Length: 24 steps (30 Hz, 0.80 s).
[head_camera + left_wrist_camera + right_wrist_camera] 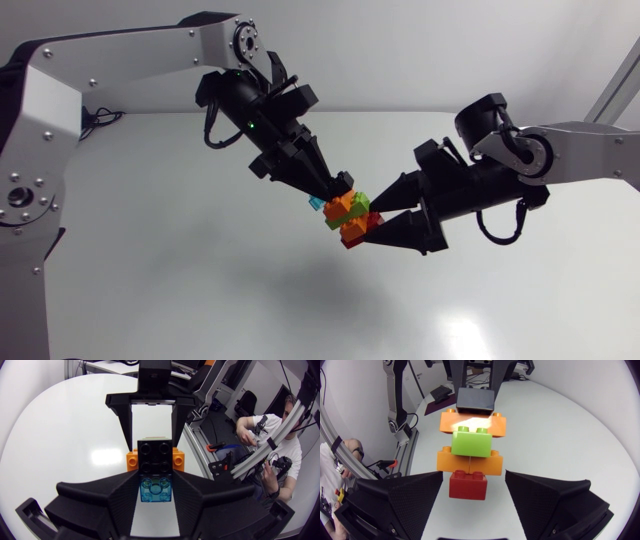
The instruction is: Separate the duplo bricks
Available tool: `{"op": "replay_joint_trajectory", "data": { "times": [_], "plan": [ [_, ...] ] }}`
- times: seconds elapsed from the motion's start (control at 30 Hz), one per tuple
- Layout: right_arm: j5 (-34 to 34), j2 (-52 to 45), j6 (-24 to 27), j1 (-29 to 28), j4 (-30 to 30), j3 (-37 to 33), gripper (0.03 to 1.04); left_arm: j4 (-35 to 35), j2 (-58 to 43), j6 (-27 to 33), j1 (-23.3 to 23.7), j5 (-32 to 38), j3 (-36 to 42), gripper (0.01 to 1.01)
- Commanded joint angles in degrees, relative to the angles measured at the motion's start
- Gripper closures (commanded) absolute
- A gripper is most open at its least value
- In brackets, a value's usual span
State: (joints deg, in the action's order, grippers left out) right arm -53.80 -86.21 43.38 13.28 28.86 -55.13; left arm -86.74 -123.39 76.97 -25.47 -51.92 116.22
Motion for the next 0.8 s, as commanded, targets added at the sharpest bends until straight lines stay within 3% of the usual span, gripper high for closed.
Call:
{"op": "replay_joint_trajectory", "data": {
  "times": [0.0, 0.07, 0.33, 0.57, 0.77],
  "plan": [
    [-0.3, -1.4, 1.4, 1.1, 0.9, -0.3, 0.22, -1.6, -1.5, 2.0, 0.6, -1.2, 1.9, 0.762],
    [-0.1, -1.4, 1.4, 1.4, 0.8, -0.1, 0.26, -2.0, -1.5, 2.4, 0.7, -1.2, 1.9, 0.764],
    [0.0, -0.9, 2.2, 1.6, 0.6, 1.0, 0.62, -2.8, -1.1, 3.5, 1.1, -1.3, 1.1, 0.764],
    [0.0, 0.3, 3.8, 2.5, 0.8, 2.3, 0.72, -3.0, -0.6, 3.8, 1.1, -1.3, 0.6, 0.764],
    [0.0, 1.4, 4.5, 2.6, 0.8, 3.0, 0.73, -3.2, -0.1, 4.1, 1.3, -1.3, 0.1, 0.764]
  ]
}}
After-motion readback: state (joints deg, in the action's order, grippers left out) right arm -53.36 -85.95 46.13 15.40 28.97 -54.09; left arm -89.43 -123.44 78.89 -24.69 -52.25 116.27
